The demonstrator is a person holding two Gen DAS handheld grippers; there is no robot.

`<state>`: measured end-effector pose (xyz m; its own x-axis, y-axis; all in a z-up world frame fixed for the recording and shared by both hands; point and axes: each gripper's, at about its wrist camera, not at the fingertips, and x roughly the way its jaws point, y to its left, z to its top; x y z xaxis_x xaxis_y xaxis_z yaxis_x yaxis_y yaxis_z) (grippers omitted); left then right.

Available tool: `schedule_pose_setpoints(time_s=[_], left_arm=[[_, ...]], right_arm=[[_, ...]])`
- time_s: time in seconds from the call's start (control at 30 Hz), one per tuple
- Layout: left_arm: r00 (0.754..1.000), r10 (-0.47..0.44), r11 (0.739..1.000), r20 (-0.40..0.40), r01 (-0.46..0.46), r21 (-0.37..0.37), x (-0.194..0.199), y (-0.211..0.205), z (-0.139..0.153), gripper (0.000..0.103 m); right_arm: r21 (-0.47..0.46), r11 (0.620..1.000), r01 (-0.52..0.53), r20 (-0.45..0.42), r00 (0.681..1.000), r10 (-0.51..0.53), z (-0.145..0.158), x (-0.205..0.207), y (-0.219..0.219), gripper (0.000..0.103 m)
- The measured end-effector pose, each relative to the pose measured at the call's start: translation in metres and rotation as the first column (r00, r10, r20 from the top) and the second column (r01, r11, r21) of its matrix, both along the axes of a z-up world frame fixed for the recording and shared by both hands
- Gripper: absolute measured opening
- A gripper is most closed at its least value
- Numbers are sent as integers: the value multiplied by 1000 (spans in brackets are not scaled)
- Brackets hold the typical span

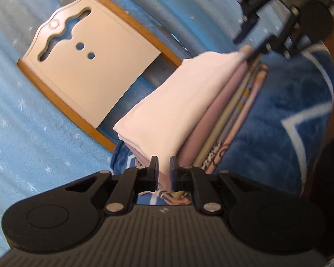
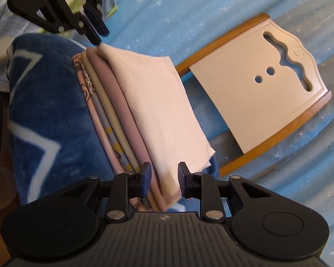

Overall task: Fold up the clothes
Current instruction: 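Pull both open grippers back from the clothes stack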

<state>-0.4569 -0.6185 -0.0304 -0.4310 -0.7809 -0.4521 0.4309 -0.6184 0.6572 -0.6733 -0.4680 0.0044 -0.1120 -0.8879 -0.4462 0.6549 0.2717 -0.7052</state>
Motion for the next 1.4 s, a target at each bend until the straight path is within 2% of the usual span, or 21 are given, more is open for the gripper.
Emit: schedule_pose_setpoints(time_s=[0.2,0.3,0.33,0.4,0.5,0.6,0.77,0.83,0.93,1.03,1.13,1.23,1.3,1.33,1.4], left_arm=[[992,66,993,-103,-55,109,-6,-12,8,11],[986,91,988,-139,-72,133,1,-7,14,11],[982,109,984,-153,-85,154,4,-7,16,11],[972,152,973,-181,-114,201,9,-6,20,15],[954,219,950,-203,-161,266,12,-3,24,16],[939,265,932,-219,-190,309,15,1,26,19],[927,288,920,-240,-199,337,19,2,24,19],[925,285,919,-252,-189,347,20,2,23,19],[922,279,918,-268,-174,358,21,2,21,19],[918,274,915,-286,-158,371,19,1,18,22],[916,267,913,-300,-141,382,15,-1,14,27],[913,271,908,-304,-137,397,9,-2,7,31],[909,278,904,-309,-139,404,7,-3,3,42],[907,282,902,-312,-140,408,6,-3,0,44],[923,253,921,-291,-138,363,4,-2,1,45]], right_arm=[[44,999,18,61,998,-21,2,-6,2,25],[45,998,45,139,989,-51,9,-13,9,27],[53,997,62,191,979,-71,13,-16,10,29],[72,993,97,298,948,-114,18,-21,11,37],[119,982,144,453,873,-182,21,-25,12,42],[139,974,176,543,809,-224,19,-23,14,43],[178,955,235,655,696,-294,18,-21,20,47],[197,951,239,670,676,-309,19,-21,21,50],[208,942,263,665,668,-334,23,-22,23,53],[207,933,296,674,648,-355,30,-27,25,59],[201,924,326,692,620,-369,33,-30,28,72],[203,918,340,702,603,-378,32,-31,30,76],[215,916,338,707,594,-385,27,-30,29,79],[222,915,336,709,589,-388,24,-30,29,79],[238,915,327,717,577,-392,17,-30,27,79]])
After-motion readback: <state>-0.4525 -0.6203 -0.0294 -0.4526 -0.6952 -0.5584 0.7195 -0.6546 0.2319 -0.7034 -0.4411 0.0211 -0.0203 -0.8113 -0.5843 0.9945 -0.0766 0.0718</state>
